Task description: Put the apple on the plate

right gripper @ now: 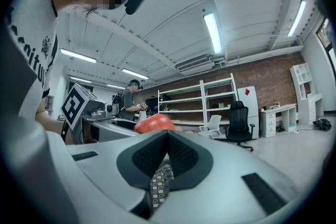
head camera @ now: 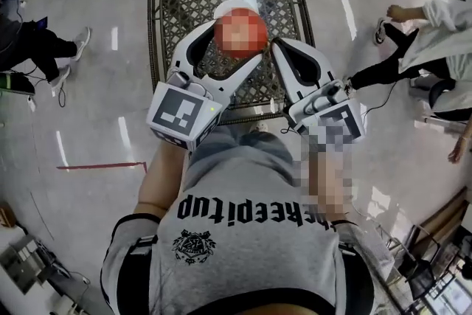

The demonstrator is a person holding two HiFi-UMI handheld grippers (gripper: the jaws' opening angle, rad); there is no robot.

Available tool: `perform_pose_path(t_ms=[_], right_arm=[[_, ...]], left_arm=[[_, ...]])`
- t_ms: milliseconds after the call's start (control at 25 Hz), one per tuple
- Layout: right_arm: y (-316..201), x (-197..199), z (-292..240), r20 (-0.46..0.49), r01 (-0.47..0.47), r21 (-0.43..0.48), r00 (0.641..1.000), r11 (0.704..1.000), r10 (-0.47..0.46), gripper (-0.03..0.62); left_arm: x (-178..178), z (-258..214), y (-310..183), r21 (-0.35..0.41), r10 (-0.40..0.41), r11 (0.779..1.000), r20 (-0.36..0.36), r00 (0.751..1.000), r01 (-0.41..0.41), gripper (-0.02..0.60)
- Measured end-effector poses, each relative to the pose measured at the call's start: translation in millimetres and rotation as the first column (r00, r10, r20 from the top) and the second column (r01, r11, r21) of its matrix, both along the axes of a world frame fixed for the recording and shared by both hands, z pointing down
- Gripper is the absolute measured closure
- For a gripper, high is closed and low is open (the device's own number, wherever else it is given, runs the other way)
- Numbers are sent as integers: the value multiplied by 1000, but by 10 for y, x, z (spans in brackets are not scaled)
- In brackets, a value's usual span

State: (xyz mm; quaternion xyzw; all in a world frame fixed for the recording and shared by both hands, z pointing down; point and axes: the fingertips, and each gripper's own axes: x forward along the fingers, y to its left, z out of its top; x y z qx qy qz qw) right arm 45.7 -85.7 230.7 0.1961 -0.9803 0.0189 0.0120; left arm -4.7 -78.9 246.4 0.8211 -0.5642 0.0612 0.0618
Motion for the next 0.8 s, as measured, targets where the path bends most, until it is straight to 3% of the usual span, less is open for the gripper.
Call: perform_pose_path(t_ms=[440,560,800], right_arm=[[-193,-232,107,-19,-98,-35,995,995,97,597],[-254,-320,182,-27,-120,-52,993,991,119,597],[-378,-450,375,-25,-163,-96,987,982,162,597]], left_arm=[[-305,131,-269,-18,89,996,6,996,-89,187],[-396,251,-324,-63,113,992,8,994,-112,187],[-543,481,-469,-78,161,984,4,987,-160,187]])
